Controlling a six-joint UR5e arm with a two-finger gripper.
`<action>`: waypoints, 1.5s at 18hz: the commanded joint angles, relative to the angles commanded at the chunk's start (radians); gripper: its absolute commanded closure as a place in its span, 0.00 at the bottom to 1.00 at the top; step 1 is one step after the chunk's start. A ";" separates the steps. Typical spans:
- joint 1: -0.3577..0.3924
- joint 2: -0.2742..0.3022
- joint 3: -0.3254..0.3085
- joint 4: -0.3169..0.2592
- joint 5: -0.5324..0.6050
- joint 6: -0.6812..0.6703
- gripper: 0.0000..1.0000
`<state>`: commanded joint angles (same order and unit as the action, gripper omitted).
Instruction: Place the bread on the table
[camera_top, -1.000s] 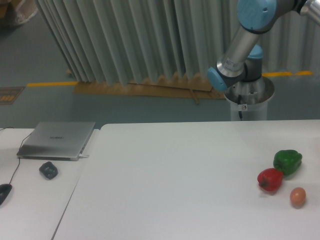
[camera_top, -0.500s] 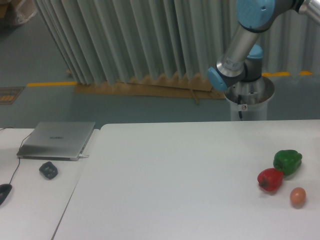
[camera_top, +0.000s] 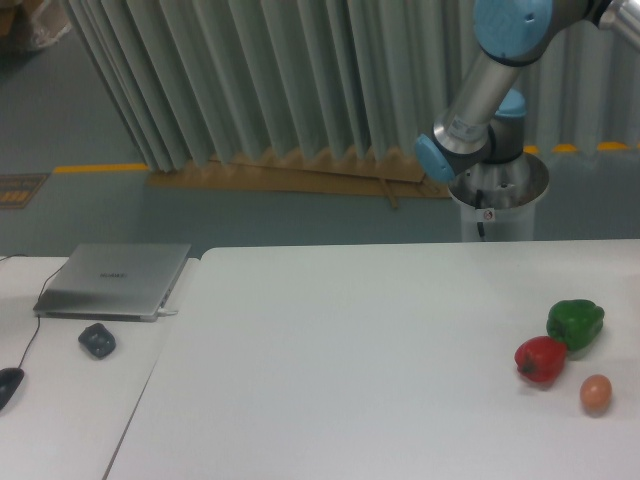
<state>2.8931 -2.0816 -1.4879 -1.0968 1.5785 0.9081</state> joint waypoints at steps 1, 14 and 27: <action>0.000 0.000 0.003 -0.002 -0.002 0.001 0.73; 0.018 0.064 0.089 -0.175 -0.056 0.021 0.73; -0.208 0.130 0.121 -0.268 -0.068 -0.176 0.73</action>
<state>2.6847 -1.9512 -1.3668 -1.3653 1.5109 0.7317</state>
